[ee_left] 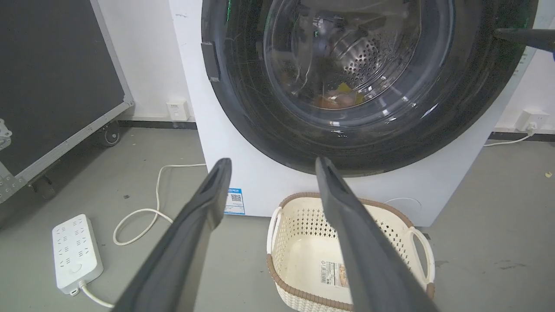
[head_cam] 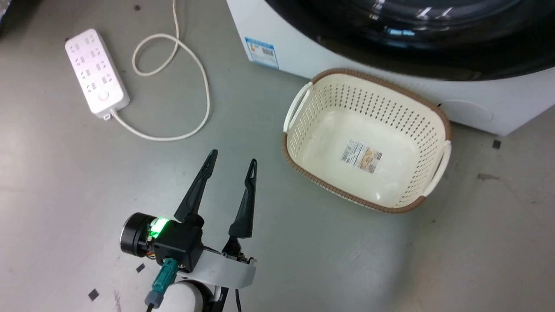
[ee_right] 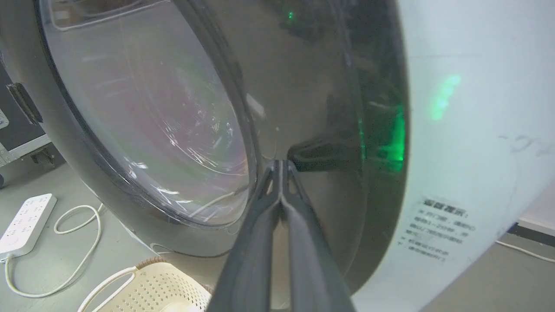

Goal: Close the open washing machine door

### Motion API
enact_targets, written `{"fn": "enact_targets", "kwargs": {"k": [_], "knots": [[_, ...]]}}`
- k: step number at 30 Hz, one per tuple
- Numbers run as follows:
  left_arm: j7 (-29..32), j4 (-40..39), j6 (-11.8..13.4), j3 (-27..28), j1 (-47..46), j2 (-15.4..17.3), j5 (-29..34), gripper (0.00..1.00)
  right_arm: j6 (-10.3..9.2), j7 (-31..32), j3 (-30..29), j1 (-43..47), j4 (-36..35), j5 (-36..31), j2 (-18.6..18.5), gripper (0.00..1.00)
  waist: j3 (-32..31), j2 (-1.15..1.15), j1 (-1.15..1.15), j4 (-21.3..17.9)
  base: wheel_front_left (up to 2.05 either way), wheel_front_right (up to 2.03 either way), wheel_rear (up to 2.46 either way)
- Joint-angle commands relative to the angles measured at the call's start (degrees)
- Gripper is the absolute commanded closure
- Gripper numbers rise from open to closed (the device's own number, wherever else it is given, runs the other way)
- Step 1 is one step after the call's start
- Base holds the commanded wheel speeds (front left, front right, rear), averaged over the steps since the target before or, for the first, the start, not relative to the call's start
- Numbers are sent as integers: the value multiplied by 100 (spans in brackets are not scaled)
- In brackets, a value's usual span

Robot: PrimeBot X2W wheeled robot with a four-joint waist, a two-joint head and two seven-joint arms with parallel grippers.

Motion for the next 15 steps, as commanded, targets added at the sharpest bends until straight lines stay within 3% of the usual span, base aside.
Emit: {"fn": "enact_targets", "kwargs": {"k": [1,4,5,6,15], "knots": [[-25,24,0,11,-27,-10,10,0,-61,-118,-75,-51,66,-5,-40,100,-152,0,0,-62,0,0,0],[-25,72,-33,60,12,-11,-10,0,-61,-318,39,216,106,66,66,100,-425,0,0,-145,0,0,0],[-25,89,-45,83,36,-11,-22,0,-61,-395,85,340,95,96,101,67,-533,0,0,-177,0,0,0],[-25,117,-57,111,63,-11,-31,0,-61,-478,128,489,85,122,142,0,-673,0,0,-219,0,0,0],[-25,436,-149,396,513,34,-71,0,-61,-902,71,2269,-751,36,714,0,-1816,0,0,-727,0,0,0]]}}
